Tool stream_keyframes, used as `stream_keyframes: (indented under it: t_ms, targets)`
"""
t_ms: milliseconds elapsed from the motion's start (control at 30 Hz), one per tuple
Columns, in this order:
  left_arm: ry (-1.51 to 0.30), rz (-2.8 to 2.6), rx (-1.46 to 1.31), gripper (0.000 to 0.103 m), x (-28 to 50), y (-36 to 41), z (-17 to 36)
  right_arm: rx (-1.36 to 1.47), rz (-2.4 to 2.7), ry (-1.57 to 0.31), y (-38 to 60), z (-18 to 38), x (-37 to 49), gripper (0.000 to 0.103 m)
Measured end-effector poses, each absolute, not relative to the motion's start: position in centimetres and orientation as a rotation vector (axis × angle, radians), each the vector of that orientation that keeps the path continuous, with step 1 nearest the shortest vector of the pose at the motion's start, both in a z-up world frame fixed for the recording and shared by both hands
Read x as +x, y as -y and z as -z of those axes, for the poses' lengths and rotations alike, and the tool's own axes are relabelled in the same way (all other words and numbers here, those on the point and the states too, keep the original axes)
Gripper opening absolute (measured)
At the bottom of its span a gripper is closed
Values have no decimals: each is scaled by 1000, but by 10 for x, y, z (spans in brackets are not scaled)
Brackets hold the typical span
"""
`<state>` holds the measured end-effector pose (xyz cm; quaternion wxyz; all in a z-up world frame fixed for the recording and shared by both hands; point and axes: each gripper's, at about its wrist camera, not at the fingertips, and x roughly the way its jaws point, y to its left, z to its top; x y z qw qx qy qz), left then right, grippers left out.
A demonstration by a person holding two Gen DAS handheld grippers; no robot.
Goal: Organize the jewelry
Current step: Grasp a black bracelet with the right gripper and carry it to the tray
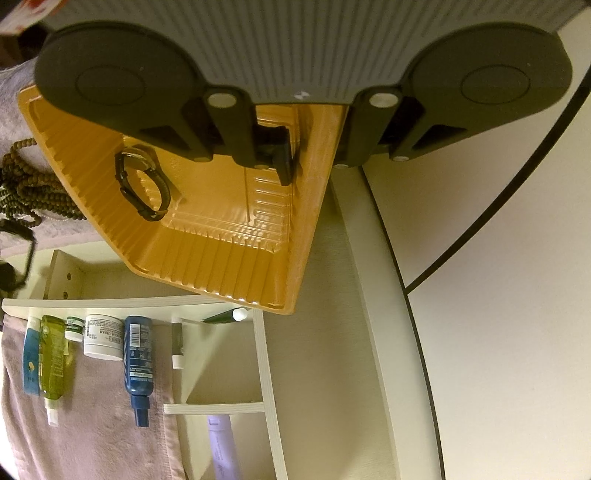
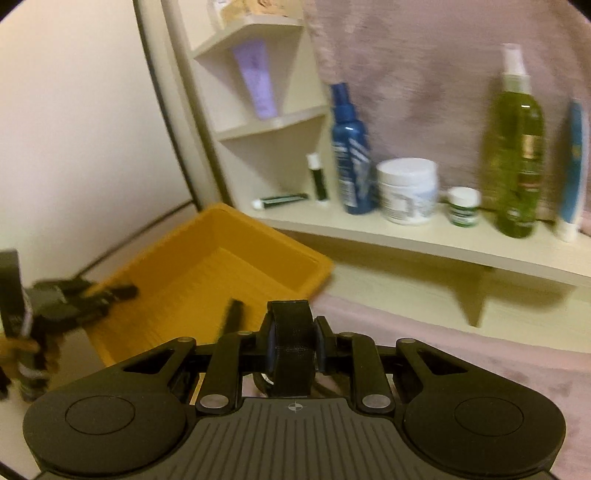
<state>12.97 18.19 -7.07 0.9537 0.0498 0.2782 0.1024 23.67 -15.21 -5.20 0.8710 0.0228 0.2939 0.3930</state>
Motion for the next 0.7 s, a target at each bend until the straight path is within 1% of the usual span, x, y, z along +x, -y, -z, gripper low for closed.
stream_keyframes:
  t_ms: [333, 567, 700]
  targets:
    - [-569, -206, 105, 12, 131, -182, 70, 125, -874, -652, 95, 65, 268, 21]
    - [-575, -205, 108, 12, 132, -182, 71, 177, -877, -657, 79, 83, 290, 21]
    - [-580, -206, 111, 12, 132, -182, 71, 139, -873, -668, 67, 90, 296, 21]
